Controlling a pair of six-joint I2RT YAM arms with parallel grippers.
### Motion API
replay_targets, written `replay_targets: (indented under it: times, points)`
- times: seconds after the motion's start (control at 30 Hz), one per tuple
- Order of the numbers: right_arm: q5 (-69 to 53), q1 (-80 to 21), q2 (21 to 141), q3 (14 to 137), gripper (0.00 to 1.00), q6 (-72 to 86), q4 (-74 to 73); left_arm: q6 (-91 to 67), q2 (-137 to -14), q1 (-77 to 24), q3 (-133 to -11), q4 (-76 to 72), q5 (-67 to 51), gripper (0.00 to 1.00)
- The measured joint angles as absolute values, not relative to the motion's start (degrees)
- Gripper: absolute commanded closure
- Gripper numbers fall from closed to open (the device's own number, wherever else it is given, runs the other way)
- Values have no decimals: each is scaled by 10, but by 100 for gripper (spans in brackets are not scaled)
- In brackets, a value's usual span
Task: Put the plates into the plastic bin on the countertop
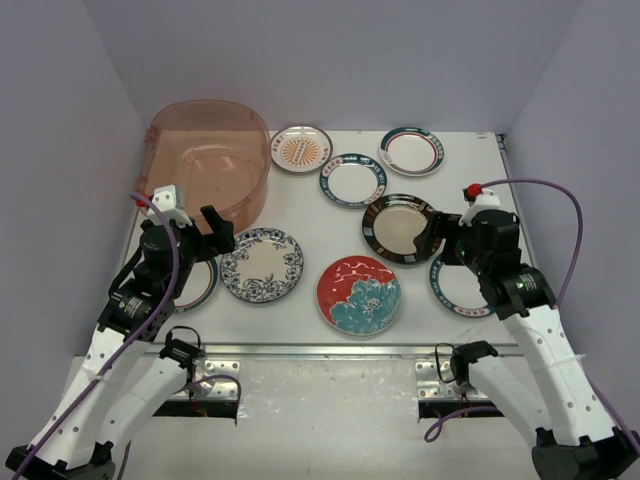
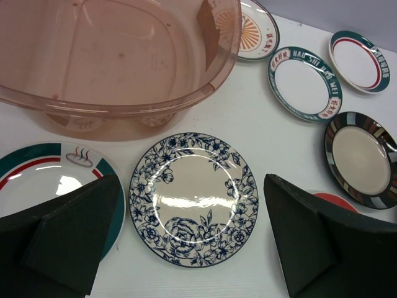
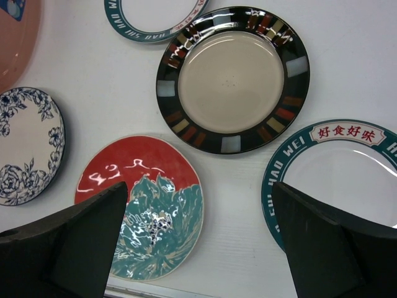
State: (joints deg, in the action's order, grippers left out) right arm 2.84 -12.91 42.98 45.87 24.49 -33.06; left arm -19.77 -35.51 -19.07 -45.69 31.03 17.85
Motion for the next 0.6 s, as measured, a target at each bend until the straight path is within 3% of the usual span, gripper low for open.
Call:
replay_targets:
  times: [0.37,0.6]
  points:
    - [-2,-129,414,430,1,245,-318,-198,-354,-191,-457,310,177,0]
    - [-93,-129,456,369,1,251,-301,-198,-354,-191,-457,310,173,0]
